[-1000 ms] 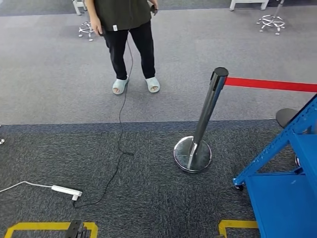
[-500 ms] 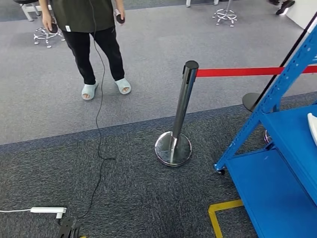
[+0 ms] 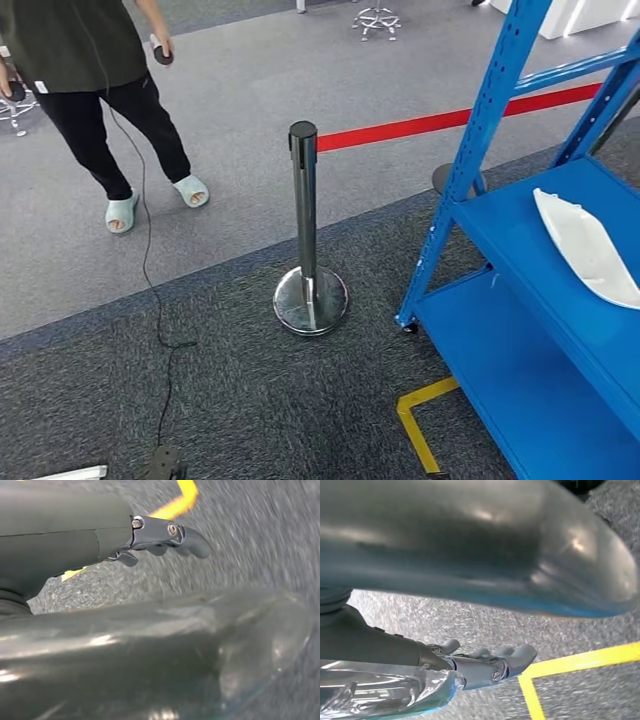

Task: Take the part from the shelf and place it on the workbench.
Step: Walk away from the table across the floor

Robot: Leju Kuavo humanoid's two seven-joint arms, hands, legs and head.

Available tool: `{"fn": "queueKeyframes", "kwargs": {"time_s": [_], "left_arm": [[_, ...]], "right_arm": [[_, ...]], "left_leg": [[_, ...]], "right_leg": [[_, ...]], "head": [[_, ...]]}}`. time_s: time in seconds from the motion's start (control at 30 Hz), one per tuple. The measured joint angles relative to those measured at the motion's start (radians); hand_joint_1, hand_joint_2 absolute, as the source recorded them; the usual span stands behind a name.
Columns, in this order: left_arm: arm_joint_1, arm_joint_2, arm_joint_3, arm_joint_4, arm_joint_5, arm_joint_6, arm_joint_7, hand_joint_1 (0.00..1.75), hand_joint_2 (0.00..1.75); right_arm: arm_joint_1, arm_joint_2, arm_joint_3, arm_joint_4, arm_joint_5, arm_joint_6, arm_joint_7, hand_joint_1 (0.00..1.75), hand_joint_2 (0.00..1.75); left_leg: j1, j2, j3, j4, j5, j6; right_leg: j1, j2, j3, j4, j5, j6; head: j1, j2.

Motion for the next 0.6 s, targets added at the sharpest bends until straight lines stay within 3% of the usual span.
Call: {"fn": "queueKeyframes", "kwargs": {"time_s": [0.03,0.07,0.13,0.17,0.2,0.23,0.3,0.37,0.43,0.47,0.53,0.6], "left_arm": [[0.000,-0.006,-0.002,0.000,0.000,0.000,0.000,0.00,0.00],[0.000,-0.010,-0.003,0.000,0.000,0.000,-0.001,0.00,0.00],[0.000,-0.015,-0.005,0.000,-0.001,0.000,-0.009,0.00,0.00],[0.000,-0.016,-0.006,0.000,-0.001,0.000,-0.017,0.00,0.00],[-0.001,-0.017,-0.006,0.000,-0.001,0.000,-0.029,0.00,0.00],[-0.003,-0.018,-0.006,0.000,0.000,0.001,-0.039,0.00,0.00],[-0.006,-0.021,-0.006,0.000,0.000,0.002,-0.042,0.00,0.00],[-0.005,-0.024,-0.006,0.000,0.003,0.004,-0.021,0.00,0.00],[-0.003,-0.025,-0.004,0.000,0.019,0.010,-0.006,0.00,0.00],[-0.004,-0.026,-0.003,0.000,0.027,0.015,-0.004,0.00,0.00],[-0.007,-0.025,-0.002,0.000,0.023,0.023,-0.002,0.00,0.00],[-0.008,-0.018,-0.004,0.000,0.002,0.004,0.016,0.00,0.00]], "right_arm": [[0.000,0.001,-0.001,0.000,0.000,0.000,0.000,0.00,0.00],[-0.002,0.002,-0.002,0.000,0.000,0.000,0.000,0.00,0.00],[-0.004,0.003,-0.003,0.000,0.001,-0.001,0.004,0.00,0.00],[-0.004,0.004,-0.004,0.000,0.004,-0.004,0.010,0.00,0.00],[0.000,0.005,-0.004,0.000,0.010,-0.008,0.020,0.00,0.00],[0.004,0.006,-0.004,0.000,0.018,-0.013,0.031,0.00,0.00],[0.009,0.009,-0.004,0.001,0.031,-0.026,0.042,0.00,0.00],[0.004,0.011,-0.004,0.000,0.034,-0.039,0.032,0.00,0.00],[0.001,0.013,-0.005,0.000,0.031,-0.051,0.019,0.00,0.00],[0.002,0.013,-0.005,0.001,0.031,-0.055,0.016,0.00,0.00],[0.007,0.013,-0.006,0.001,0.036,-0.059,0.014,0.00,0.00],[0.007,0.014,-0.007,0.000,0.048,-0.057,0.009,0.00,0.00]], "left_leg": [[0.005,-0.016,0.025,-0.061,0.042,-0.002],[0.011,-0.048,0.054,-0.129,0.077,-0.004],[0.019,-0.100,0.092,-0.218,0.103,-0.001],[0.019,-0.108,0.097,-0.233,0.101,0.005],[0.017,-0.097,0.098,-0.236,0.099,0.014],[0.015,-0.085,0.099,-0.238,0.102,0.023],[0.013,-0.056,0.102,-0.244,0.106,0.040],[0.006,-0.022,0.104,-0.245,0.104,0.050],[-0.001,0.016,0.105,-0.245,0.102,0.053],[-0.002,0.032,0.106,-0.245,0.100,0.054],[-0.004,0.058,0.111,-0.244,0.096,0.050],[-0.008,0.080,0.120,-0.243,0.089,0.040]], "right_leg": [[-0.002,0.016,0.000,0.000,0.001,0.003],[-0.001,0.032,-0.001,0.003,0.001,0.008],[-0.002,0.060,-0.010,0.008,0.003,0.021],[-0.004,0.073,-0.016,0.007,0.006,0.029],[-0.008,0.085,-0.022,0.003,0.009,0.037],[-0.010,0.083,-0.026,0.003,0.010,0.043],[-0.008,0.029,-0.049,0.043,-0.016,0.050],[-0.004,-0.042,-0.106,0.162,-0.081,0.051],[-0.004,-0.065,-0.159,0.276,-0.127,0.053],[-0.004,-0.069,-0.160,0.286,-0.123,0.053],[-0.003,-0.085,-0.102,0.192,-0.071,0.051],[0.001,-0.130,-0.026,0.063,-0.029,0.044]], "head": [[0.000,0.000],[-0.001,0.000],[-0.002,0.000],[-0.003,0.000],[-0.003,0.000],[-0.003,0.000],[0.003,0.000],[0.008,0.000],[0.008,0.000],[0.008,0.000],[0.008,0.000],[0.008,0.000]]}}
